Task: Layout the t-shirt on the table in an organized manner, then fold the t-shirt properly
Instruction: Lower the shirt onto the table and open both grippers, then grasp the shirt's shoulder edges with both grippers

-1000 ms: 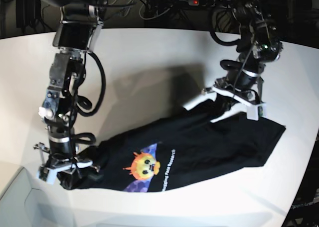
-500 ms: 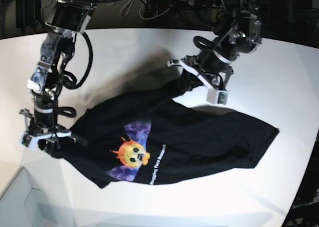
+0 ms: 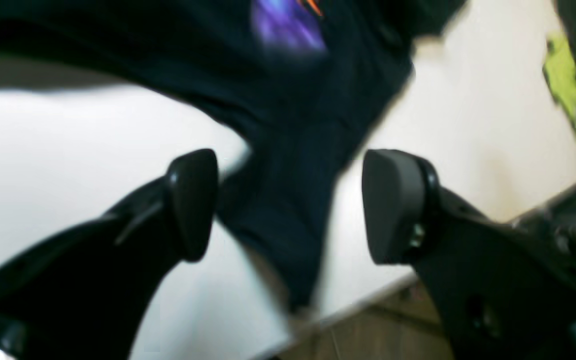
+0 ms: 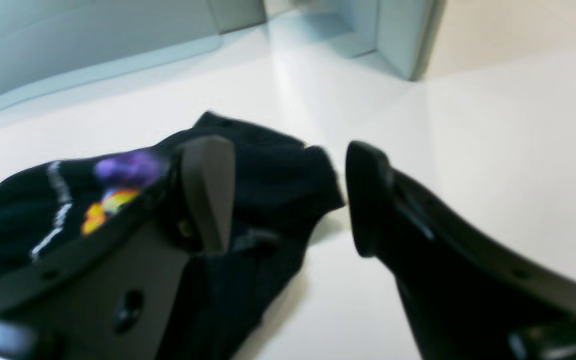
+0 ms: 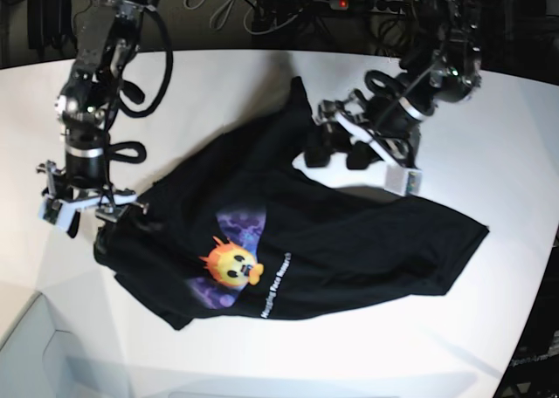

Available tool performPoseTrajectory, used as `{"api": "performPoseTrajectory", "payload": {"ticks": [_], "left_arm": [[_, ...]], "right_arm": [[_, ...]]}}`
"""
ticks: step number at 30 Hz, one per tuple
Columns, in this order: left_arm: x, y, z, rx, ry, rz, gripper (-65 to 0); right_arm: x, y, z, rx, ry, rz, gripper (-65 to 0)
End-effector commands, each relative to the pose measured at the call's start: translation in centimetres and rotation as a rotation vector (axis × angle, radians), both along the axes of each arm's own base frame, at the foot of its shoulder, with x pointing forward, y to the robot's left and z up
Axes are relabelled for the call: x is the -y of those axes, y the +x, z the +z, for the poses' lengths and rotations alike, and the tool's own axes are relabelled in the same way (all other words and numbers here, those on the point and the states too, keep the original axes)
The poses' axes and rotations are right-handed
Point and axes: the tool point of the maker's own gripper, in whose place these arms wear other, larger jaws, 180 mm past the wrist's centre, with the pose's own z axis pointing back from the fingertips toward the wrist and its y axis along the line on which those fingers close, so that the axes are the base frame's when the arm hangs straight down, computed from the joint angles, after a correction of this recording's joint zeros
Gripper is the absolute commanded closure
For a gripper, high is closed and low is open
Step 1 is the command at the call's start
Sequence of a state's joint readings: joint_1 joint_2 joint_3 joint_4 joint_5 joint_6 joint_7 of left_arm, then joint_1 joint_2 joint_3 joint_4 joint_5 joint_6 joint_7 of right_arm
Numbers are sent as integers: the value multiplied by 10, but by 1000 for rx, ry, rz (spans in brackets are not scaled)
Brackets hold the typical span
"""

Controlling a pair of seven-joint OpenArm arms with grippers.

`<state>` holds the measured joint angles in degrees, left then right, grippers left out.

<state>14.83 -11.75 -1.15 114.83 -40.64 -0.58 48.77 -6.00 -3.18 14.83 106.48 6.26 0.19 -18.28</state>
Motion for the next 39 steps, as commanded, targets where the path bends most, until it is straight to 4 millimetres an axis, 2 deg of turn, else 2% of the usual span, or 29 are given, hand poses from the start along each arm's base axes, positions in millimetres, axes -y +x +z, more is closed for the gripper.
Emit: {"api": "performPoseTrajectory", "payload": {"ticks": [1, 6, 8, 10, 12, 15, 18, 20, 22, 27, 30, 35, 39], "left_arm": [[-22, 15, 18, 63, 0, 57, -438], [-149, 45, 24, 93, 93, 383, -443], [-189, 53, 20, 83, 119, 468, -443], [-226, 59, 8, 41, 168, 525, -443], [-256, 66, -11, -21, 217, 574, -444], [-294, 75, -36, -89, 292, 655, -455], [-324, 80, -46, -57, 393, 731, -487], [-330, 88, -52, -23, 460, 738, -496], [-322, 104, -58, 5, 509, 701, -495], [-310, 124, -82, -16, 514, 665, -495], [-304, 142, -82, 12, 514, 659, -495], [-297, 157, -88, 25, 525, 641, -494], [-276, 174, -91, 53, 516, 613, -492]], "right_arm": [[-5, -5, 4, 15, -8, 13, -366], [-61, -30, -34, -94, 37, 147, -366], [-82, -39, -45, -130, 58, 195, -366], [-110, -49, -54, -160, 82, 267, -366], [-135, -58, -61, -185, 105, 328, -370], [-173, -70, -65, -206, 140, 417, -410], [-195, -81, -68, -225, 160, 474, -444], [-198, -85, -70, -234, 164, 482, -444], [-200, -87, -71, -238, 167, 487, -444], [-199, -101, -80, -273, 173, 486, -444], [-199, -105, -83, -286, 173, 486, -444], [-197, -120, -91, -322, 170, 492, -444], [-210, -130, -94, -342, 180, 533, -444]]}}
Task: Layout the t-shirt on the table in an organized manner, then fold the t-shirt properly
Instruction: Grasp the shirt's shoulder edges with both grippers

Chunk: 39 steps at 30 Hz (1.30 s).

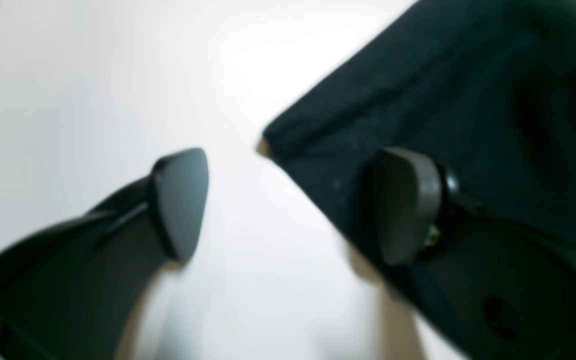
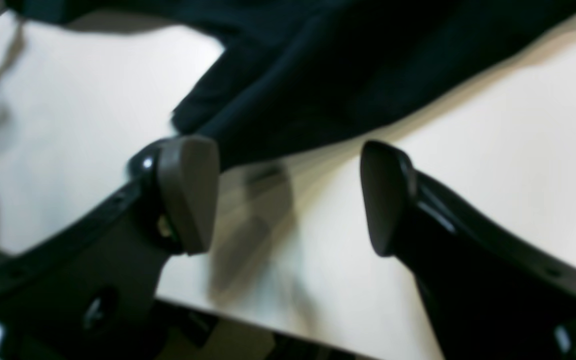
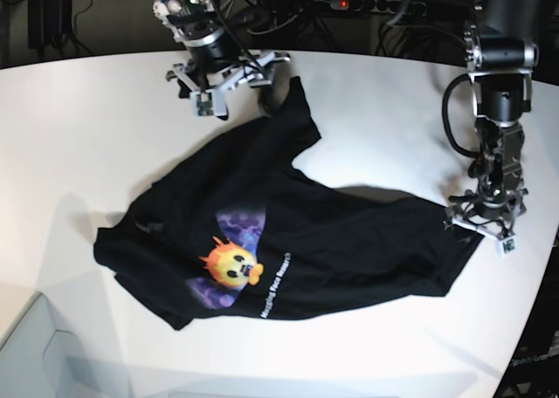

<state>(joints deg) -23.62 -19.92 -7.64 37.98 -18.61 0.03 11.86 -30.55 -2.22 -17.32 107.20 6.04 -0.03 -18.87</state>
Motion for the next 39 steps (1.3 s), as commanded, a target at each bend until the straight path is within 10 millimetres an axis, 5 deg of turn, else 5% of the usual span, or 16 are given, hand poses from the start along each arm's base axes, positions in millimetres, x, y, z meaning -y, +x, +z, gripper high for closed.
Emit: {"api": "performPoseTrajectory", "payload": {"ticks": [1, 5, 7, 14, 22, 28, 31, 35, 39], "left_arm": [[0, 19, 21, 58, 7, -8, -491], [10, 22, 13, 58, -5, -11, -485], [15, 23, 12, 65, -6, -17, -429], [13, 20, 10, 67, -5, -10, 0], [8, 11, 4, 50, 3, -5, -1], [0, -4, -8, 15, 15, 0, -1], [-3, -15, -17, -8, 20, 3, -1], [-5, -17, -17, -9, 18, 12, -1], [-29, -25, 4, 48, -37, 110, -1]], "right_arm": [[-6, 0, 9, 34, 18, 11, -444], [-36, -15, 14, 29, 56, 100, -444], [-48, -20, 15, 30, 67, 143, -444], [-56, -17, 18, 42, 75, 166, -444], [-61, -5, -26, -21, 18, 198, -444], [-63, 16, -30, -13, 18, 174, -420], [-57, 25, -28, 2, 9, 162, -290], [-26, 39, -26, 16, -16, 79, 0], [17, 52, 1, 94, -38, -36, -2]]}}
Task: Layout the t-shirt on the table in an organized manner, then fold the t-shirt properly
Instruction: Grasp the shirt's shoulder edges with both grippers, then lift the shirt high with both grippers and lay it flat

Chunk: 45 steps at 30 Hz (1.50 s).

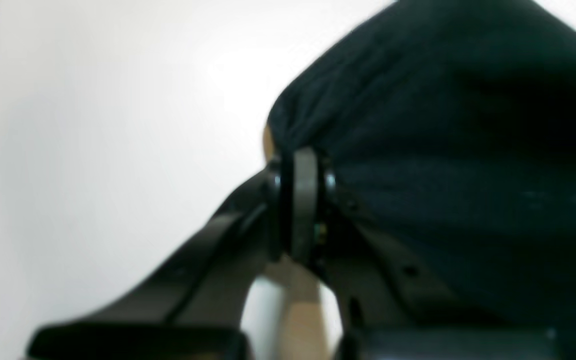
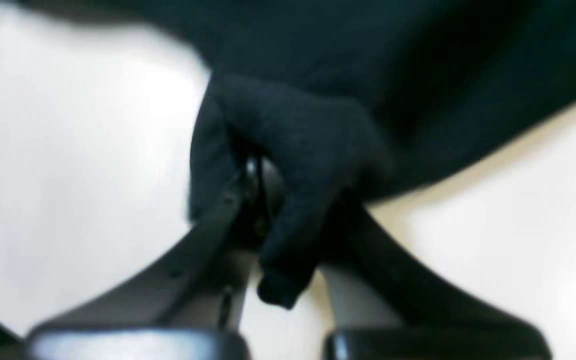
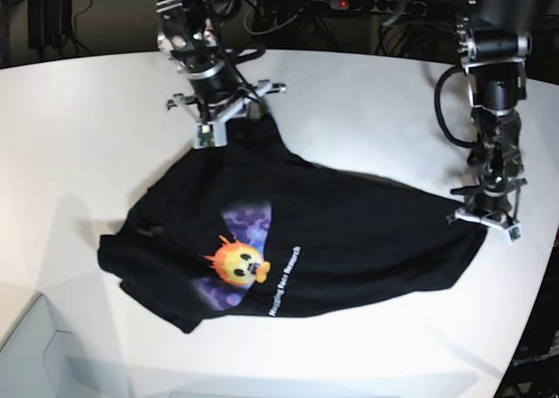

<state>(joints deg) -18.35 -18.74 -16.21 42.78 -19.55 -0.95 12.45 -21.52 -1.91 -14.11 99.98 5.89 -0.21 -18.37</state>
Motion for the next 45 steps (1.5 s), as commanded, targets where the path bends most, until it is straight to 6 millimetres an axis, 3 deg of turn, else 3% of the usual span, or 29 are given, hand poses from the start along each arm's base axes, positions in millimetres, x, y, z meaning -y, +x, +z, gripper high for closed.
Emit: {"api": "performPoseTrajectory", "payload": {"ticks": [1, 4, 7, 11, 18, 21, 25, 32, 35, 40, 45], "left_arm": [[-20, 0, 22, 34, 19, 43, -1], [-21, 8, 66, 115, 5, 47, -1], [-6, 20, 127, 236, 10, 17, -1], [20, 26, 203, 385, 44, -41, -1], [51, 10, 328, 670, 169, -110, -1], [57, 2, 364, 762, 209, -117, -1], [58, -12, 400, 856, 247, -107, -1], [34, -30, 431, 957, 259, -18, -1], [30, -36, 440, 986, 267, 0, -1], [29, -42, 450, 1045, 293, 13, -1], [29, -43, 453, 1057, 292, 16, -1]], "right_arm": [[8, 13, 28, 99, 13, -28, 0], [29, 26, 73, 227, -1, -71, 0], [38, 38, 120, 365, -9, -71, 0], [50, 54, 164, 562, 0, -111, 0], [57, 69, 236, 876, 64, -188, 0], [58, 78, 272, 1004, 100, -214, 0], [62, 87, 314, 1139, 114, -227, 0], [74, 95, 384, 1351, 125, -253, 0], [76, 86, 411, 1467, 136, -260, 0], [76, 67, 435, 1617, 165, -267, 0], [78, 68, 446, 1646, 166, -271, 0]]}}
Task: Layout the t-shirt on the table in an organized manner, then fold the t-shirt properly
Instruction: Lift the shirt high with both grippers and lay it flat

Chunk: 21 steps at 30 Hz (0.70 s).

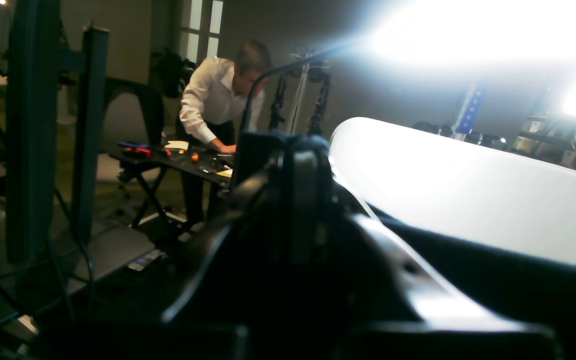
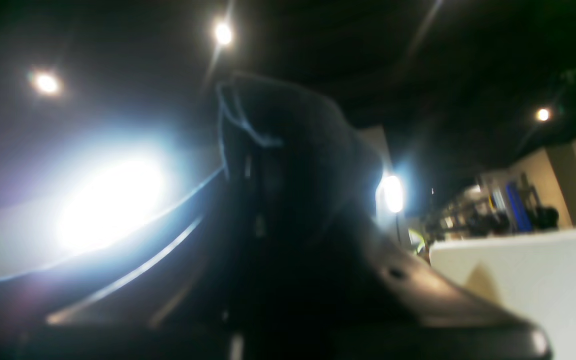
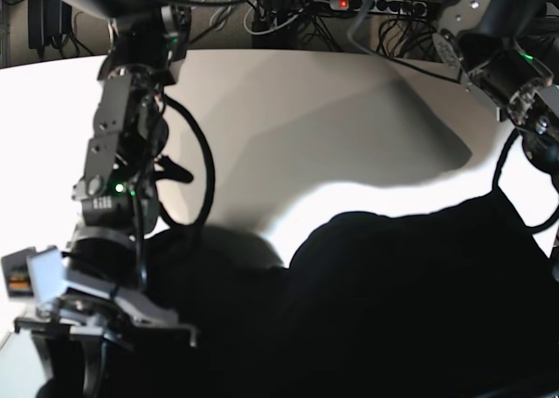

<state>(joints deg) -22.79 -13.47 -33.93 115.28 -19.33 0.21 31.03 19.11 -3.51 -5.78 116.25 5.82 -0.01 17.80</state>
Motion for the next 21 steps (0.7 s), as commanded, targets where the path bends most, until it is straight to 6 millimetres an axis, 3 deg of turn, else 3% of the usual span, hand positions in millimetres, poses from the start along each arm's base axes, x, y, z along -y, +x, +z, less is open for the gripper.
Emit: {"api": "performPoseTrajectory", "payload": {"ticks": [1, 3, 6, 9, 15, 18, 21], "left_arm": [[-2, -7, 22, 70, 25, 16, -1], [-3, -5, 19, 62, 21, 14, -1], [-9, 9, 0, 8, -13, 10, -1], [-12, 42, -49, -124, -91, -17, -1], [-5, 95, -169, -434, -221, -81, -3], [-2, 119, -209, -530, -285, -101, -4], [-8, 129, -237, -561, -336, -83, -5]], "right_arm": [[1, -1, 8, 22, 4, 1, 0], [-2, 13, 4, -34, -4, 10, 0], [-13, 47, -24, -173, -23, 39, 0], [-30, 82, -65, -314, -43, 74, 0], [-39, 140, -162, -597, -68, 80, 0], [-41, 166, -200, -710, -89, 77, 0], [-41, 188, -222, -785, -106, 74, 0]]}}
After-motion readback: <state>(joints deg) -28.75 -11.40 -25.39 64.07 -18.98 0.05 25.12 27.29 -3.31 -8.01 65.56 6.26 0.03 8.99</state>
